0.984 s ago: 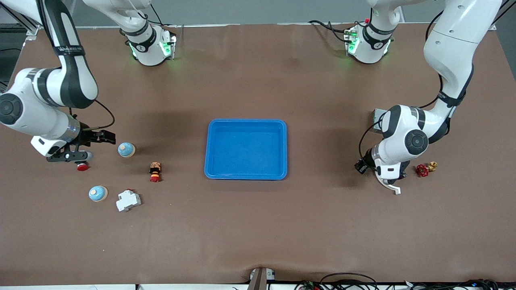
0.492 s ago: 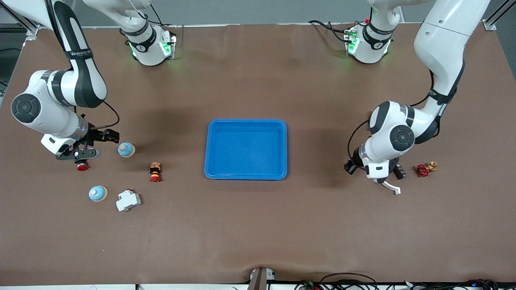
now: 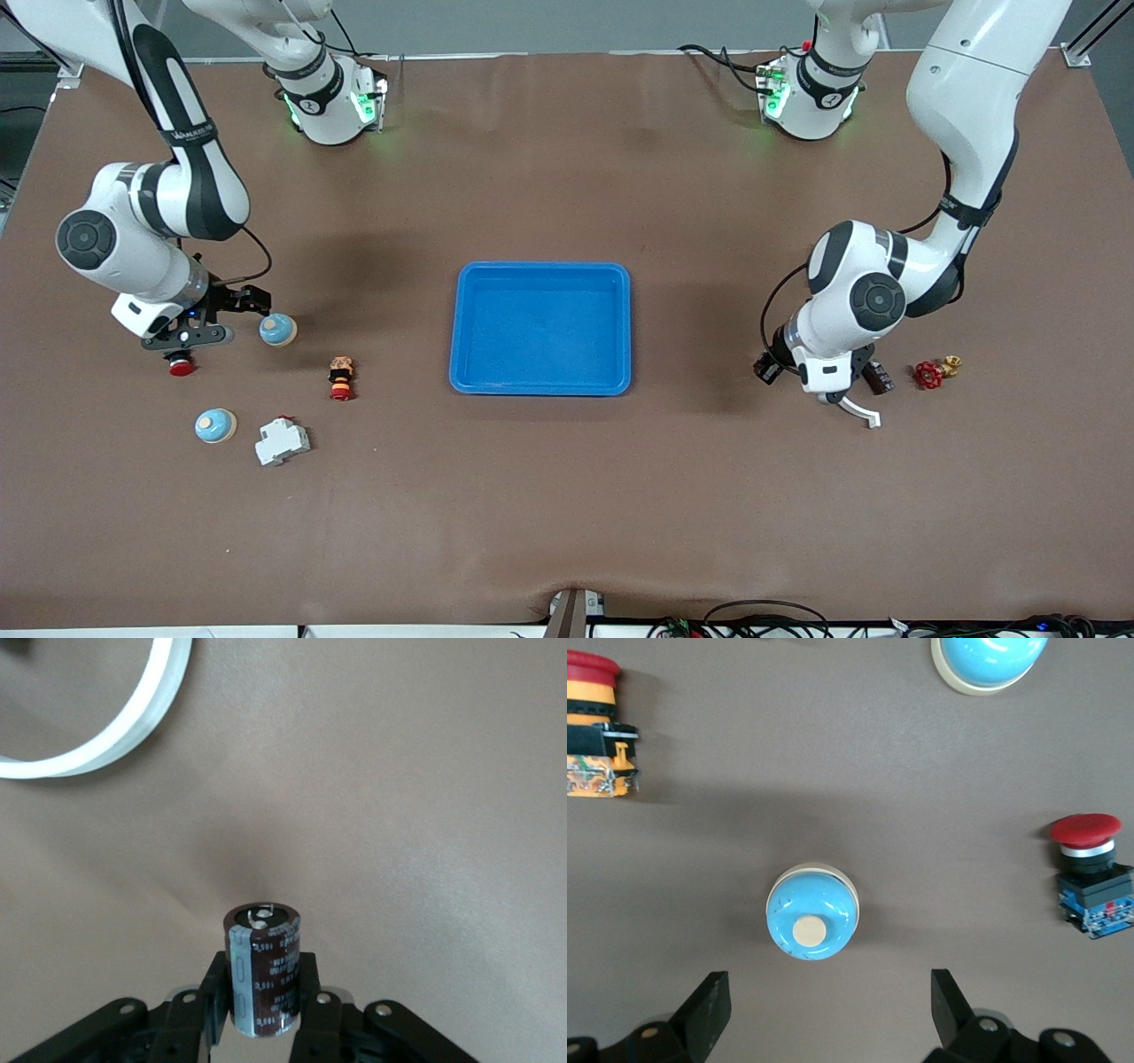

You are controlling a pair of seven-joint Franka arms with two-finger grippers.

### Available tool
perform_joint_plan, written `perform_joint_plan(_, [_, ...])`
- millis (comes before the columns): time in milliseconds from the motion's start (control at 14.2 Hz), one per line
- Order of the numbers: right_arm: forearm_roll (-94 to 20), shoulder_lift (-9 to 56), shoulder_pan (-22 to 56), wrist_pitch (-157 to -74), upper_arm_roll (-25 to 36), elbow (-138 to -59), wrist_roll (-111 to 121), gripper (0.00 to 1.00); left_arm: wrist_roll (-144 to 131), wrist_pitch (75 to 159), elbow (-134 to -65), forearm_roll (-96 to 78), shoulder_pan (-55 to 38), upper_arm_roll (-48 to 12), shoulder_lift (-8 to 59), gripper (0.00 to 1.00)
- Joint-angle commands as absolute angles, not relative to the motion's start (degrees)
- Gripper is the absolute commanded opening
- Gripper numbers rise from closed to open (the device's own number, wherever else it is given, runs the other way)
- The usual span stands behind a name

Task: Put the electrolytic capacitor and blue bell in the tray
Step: 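Grasp a capacitor with the left gripper while the right gripper reaches a bell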

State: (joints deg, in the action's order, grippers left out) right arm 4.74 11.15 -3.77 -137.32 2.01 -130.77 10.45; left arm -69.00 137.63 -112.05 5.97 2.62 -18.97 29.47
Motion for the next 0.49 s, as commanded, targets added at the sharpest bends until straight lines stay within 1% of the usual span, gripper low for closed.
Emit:
perform_joint_plan(0, [6.0,12.3,-4.4,-141.5,1.5,-132.2,10.6,1.0,-70.2,135.5,-112.3,7.5,2.4,-19.1,27.2,0.0])
perform_joint_plan(141, [6.0,14.2,-4.4,-144.3,1.6,-132.5,10.6,1.0,-71.3,135.5,-112.3,7.4,1.8,-19.1,28.2,0.0])
perform_joint_plan(422, [6.0,15.5,-4.1,-145.4,1.5,-132.5,10.6,1.0,-73.4,136.2,-111.0,7.4,1.2,-19.1,30.3,0.0])
